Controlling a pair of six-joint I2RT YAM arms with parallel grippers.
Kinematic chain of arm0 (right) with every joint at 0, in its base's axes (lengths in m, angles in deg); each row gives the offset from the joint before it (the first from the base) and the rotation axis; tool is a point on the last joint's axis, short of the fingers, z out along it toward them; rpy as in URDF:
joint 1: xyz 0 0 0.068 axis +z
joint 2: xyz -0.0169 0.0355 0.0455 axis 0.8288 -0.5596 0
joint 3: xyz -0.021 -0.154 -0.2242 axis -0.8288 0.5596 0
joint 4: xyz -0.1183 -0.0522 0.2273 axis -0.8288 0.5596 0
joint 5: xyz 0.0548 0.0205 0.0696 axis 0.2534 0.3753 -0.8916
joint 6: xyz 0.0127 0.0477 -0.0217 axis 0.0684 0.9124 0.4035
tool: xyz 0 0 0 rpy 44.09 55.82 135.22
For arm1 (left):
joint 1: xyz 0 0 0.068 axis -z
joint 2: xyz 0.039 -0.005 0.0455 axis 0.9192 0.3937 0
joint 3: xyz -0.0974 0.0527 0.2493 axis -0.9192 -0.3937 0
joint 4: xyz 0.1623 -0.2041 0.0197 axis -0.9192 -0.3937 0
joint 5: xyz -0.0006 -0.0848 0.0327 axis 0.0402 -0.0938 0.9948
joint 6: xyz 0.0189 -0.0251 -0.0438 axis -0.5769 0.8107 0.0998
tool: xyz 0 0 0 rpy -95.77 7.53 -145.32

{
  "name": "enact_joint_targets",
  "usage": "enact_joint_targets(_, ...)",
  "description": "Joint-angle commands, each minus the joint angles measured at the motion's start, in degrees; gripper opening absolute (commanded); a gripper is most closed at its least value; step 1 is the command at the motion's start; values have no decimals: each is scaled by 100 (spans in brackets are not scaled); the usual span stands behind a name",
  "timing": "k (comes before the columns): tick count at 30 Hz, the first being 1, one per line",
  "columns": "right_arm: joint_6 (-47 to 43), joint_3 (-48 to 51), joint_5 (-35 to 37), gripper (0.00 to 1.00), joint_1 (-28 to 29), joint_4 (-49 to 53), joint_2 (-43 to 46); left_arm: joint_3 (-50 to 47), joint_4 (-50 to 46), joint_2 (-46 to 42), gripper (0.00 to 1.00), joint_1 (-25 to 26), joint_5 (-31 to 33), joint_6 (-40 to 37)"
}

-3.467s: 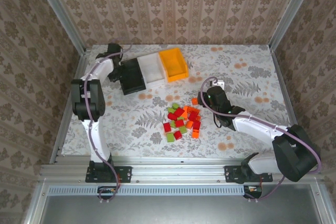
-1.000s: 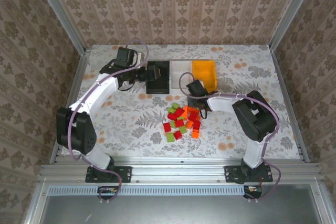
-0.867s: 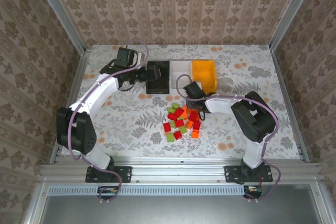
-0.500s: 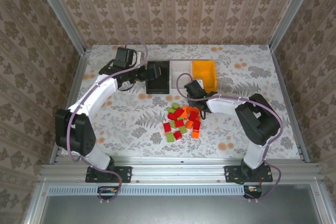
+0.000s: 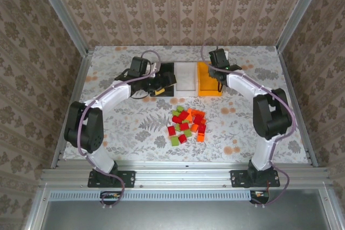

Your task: Sort the legos into containers by color

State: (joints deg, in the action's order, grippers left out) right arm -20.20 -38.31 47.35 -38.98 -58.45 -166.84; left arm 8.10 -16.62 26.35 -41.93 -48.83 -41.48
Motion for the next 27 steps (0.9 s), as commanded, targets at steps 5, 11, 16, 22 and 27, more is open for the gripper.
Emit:
enact_joint_targets(5,-335,-590,-339,41,78,792,-586,61,175,-213,98,0,-305,150)
enact_joint_targets(11,-329,-614,-403,61,104,865,-427,124,63,-222,99,-1,-274,83)
enact_joint_targets(16,-265,-299,-314,62,299,894,396,158,-81,-222,100,-17,-162,26)
enact_joint_targets(22,1079,1456,58,65,1379,950,1768,311,-631,-221,100,-36,276,-98)
enact_joint_targets(27,2495,2697,107,75,2400,1023,2369,326,-724,-248,100,-36,359,-110)
